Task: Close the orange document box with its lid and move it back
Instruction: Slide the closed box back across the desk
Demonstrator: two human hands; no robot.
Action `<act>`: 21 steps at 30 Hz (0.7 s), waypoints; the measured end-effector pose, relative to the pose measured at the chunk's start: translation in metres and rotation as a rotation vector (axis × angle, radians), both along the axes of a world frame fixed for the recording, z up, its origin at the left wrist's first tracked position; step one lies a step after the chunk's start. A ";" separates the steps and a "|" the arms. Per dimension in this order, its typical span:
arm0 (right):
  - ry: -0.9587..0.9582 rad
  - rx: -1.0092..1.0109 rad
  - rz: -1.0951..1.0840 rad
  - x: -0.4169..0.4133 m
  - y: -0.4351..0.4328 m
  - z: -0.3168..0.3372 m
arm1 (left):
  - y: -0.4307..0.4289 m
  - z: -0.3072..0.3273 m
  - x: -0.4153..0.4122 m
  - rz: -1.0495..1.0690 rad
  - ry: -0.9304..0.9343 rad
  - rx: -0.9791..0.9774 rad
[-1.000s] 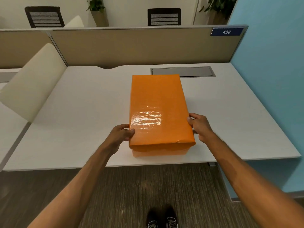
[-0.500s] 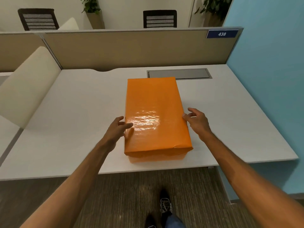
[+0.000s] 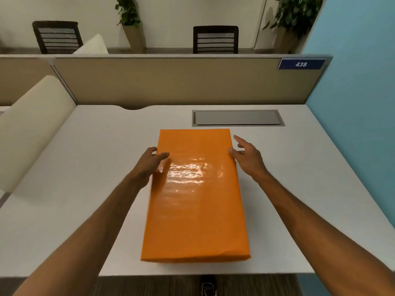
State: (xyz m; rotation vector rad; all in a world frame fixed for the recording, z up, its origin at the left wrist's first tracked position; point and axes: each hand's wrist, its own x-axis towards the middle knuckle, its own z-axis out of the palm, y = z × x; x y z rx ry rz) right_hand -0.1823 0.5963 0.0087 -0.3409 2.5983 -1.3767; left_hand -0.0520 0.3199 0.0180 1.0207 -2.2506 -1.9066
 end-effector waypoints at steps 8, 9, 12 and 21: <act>-0.054 -0.050 0.043 -0.041 -0.018 -0.006 | -0.023 -0.011 -0.033 0.088 0.005 0.041; -0.055 -0.061 0.041 -0.043 -0.019 -0.007 | -0.025 -0.012 -0.034 0.092 0.009 0.045; -0.061 -0.089 0.021 -0.046 -0.021 -0.011 | -0.028 -0.017 -0.035 0.097 0.021 0.041; 0.006 -0.091 -0.031 -0.048 -0.029 -0.020 | -0.034 -0.027 -0.038 0.068 0.034 0.049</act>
